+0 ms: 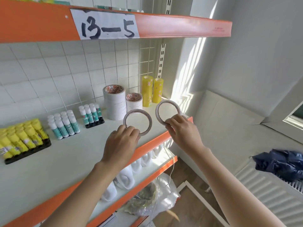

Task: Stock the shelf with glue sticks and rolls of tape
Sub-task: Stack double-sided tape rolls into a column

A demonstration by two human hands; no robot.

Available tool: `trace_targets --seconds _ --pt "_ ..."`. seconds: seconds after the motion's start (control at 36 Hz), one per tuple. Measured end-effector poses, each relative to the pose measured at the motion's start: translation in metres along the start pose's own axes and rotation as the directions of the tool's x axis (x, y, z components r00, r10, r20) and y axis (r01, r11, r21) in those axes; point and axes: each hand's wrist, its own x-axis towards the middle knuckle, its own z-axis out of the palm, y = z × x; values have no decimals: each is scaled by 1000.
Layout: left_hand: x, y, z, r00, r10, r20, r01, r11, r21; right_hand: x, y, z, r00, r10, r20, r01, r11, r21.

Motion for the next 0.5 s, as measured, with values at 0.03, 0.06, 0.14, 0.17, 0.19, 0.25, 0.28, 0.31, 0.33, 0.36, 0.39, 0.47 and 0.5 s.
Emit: trace_targets --seconds 0.03,0.06,0.14,0.17,0.19,0.25,0.28,0.31,0.33,0.36,0.39,0.47,0.5 --pt "-3 -1 4 1000 -9 9 9 1000 -12 -1 0 8 999 5 33 -5 1000 10" --pt "-5 -3 8 1000 -20 16 20 1000 -23 0 0 17 998 7 64 -8 1000 22" --pt "-11 -7 21 997 -69 47 71 996 -48 4 3 41 990 6 140 -12 999 37" --pt "-12 -9 26 993 -91 71 95 994 -50 6 5 49 988 5 157 -11 999 40" --pt "-13 -10 31 989 -112 98 117 992 -46 8 8 56 985 1 173 -9 999 45" --pt "-14 -13 40 979 -148 143 154 988 -30 14 14 70 978 -13 210 2 999 50" --pt "-13 -13 44 975 -162 155 168 985 -29 16 18 77 972 -18 233 6 999 50" --pt "-13 -14 48 971 -176 164 183 983 -27 18 22 83 965 -22 260 8 999 51" --pt "-12 -14 52 967 -190 171 197 980 -19 20 25 89 958 -24 287 9 998 55" --pt "-11 -14 57 962 -205 181 210 978 -8 22 29 95 949 -25 315 7 998 58" --pt "-9 -13 61 956 -220 192 223 975 3 24 33 101 939 -24 344 4 998 57" --pt "-6 -11 75 939 -261 226 264 964 18 27 44 116 909 3 417 -22 999 39" --pt "-4 -10 79 933 -270 239 272 962 24 28 48 120 902 12 432 -33 999 40"
